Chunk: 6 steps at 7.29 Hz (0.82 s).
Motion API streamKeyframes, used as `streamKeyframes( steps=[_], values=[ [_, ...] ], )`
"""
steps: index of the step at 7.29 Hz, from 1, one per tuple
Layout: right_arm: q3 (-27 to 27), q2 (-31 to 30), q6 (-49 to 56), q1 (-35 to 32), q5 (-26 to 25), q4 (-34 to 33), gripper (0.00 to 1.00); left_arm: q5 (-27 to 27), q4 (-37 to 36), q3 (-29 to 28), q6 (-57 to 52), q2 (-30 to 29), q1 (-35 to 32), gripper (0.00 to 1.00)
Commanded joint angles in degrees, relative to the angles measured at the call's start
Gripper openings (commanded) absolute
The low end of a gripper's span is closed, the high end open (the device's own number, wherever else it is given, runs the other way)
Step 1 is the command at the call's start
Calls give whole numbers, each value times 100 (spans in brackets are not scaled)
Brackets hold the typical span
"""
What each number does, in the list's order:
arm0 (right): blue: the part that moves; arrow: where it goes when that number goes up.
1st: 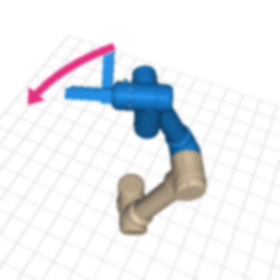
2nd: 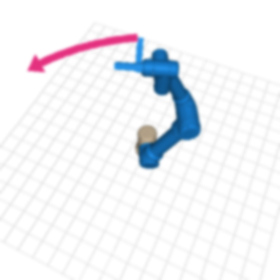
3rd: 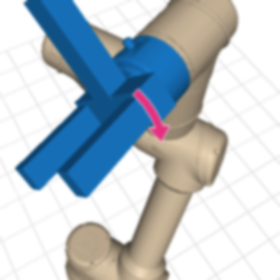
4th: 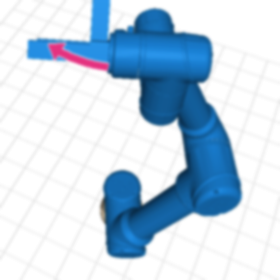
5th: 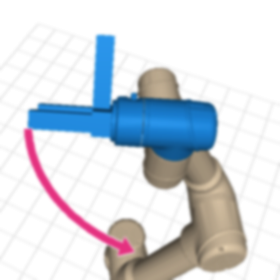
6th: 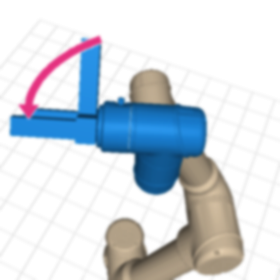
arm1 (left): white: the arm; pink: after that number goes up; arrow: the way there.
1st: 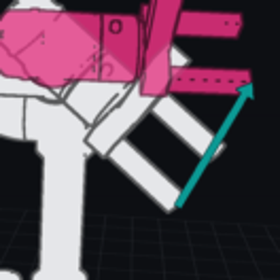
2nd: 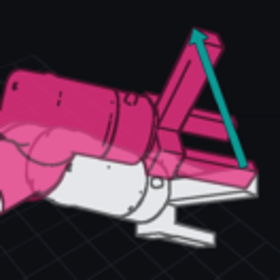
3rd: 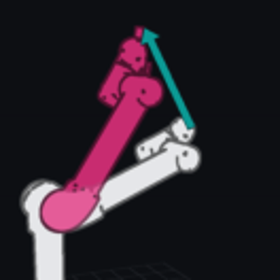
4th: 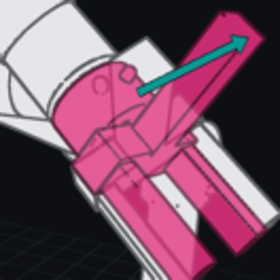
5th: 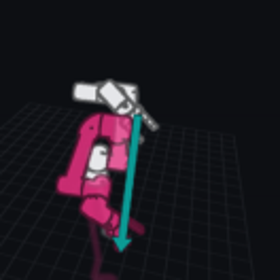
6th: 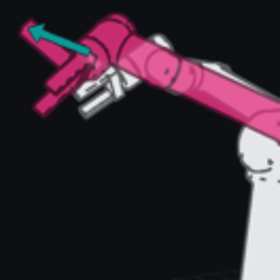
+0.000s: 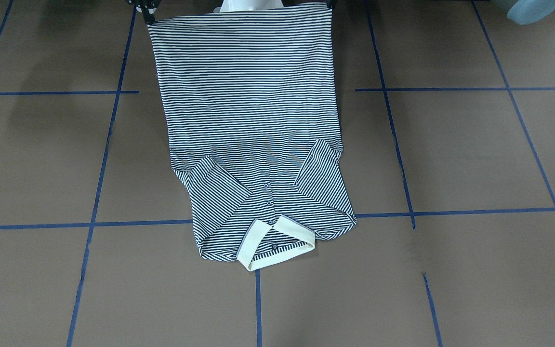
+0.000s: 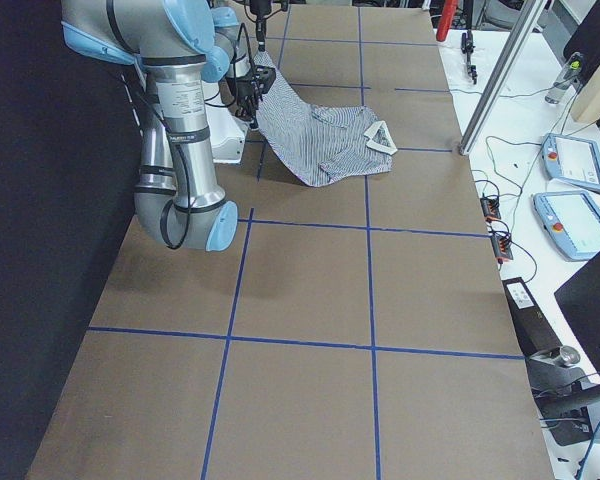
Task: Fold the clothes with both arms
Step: 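Lift the hem with both grippers and fold it toward the collar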
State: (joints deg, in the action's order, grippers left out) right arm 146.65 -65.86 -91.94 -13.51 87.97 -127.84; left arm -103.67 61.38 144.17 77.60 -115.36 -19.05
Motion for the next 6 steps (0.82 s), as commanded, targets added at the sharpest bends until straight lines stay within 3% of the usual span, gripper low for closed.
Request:
streamKeyframes(
  steps=[1,3,6],
  values=[
    [-1631,827,1200,-1551,708,545,0,-21,206,-1071,-1260,-354,-1184,0],
    [-3327,1048,1406,-2311,985,2204,0,-30,889,-2064,-1667,-531,-1810,0],
    [-5666,1856,1626,-2735,977,3804,0,5,2241,-3750,-1933,-812,-2287,0]
  ],
)
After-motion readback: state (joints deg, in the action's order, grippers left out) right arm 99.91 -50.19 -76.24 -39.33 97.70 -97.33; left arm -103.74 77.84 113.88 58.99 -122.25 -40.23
